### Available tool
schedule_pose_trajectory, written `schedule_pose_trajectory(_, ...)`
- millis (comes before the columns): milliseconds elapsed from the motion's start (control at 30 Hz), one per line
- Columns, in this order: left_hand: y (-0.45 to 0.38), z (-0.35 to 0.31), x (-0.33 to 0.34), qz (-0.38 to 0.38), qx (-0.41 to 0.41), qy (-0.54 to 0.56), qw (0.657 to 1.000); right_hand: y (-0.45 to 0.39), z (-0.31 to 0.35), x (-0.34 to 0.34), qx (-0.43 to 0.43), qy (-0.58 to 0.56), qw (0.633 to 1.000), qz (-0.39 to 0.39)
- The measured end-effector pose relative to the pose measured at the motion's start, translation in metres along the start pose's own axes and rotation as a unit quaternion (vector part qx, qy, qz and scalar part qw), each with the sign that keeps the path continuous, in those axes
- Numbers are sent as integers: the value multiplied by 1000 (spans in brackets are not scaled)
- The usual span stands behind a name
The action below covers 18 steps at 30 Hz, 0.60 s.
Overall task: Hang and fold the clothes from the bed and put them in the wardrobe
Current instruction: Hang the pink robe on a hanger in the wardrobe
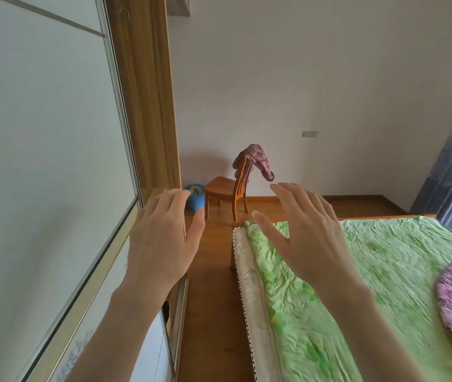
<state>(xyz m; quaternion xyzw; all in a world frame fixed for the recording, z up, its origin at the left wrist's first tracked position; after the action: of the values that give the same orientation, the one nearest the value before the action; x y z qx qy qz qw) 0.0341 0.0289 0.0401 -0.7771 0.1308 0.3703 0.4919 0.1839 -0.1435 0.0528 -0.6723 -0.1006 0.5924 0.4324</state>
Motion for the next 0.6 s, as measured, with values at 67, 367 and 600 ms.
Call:
schedule_pose_trajectory(67, -13, 6, 16, 2, -15, 21, 1000, -10, -10, 16, 15, -14, 1000, 3)
schedule_pose_trajectory(367, -102, 13, 118, 13, 7, 0, 1000, -74, -84, 111, 21, -6, 1000, 2)
schedule_pose_trajectory(600, -181, 15, 190, 17, 15, -30, 999, -144, -147, 184, 14, -6, 1000, 16)
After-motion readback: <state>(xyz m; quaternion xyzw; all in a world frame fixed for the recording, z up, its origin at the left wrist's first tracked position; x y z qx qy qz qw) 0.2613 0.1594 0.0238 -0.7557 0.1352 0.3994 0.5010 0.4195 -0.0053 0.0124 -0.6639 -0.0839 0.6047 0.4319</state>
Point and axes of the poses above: each hand's wrist, its own y-axis away from the middle knuckle, its own x-axis out of the palm, z = x × y, the point moved 6 cm from there along -y, towards the middle knuckle
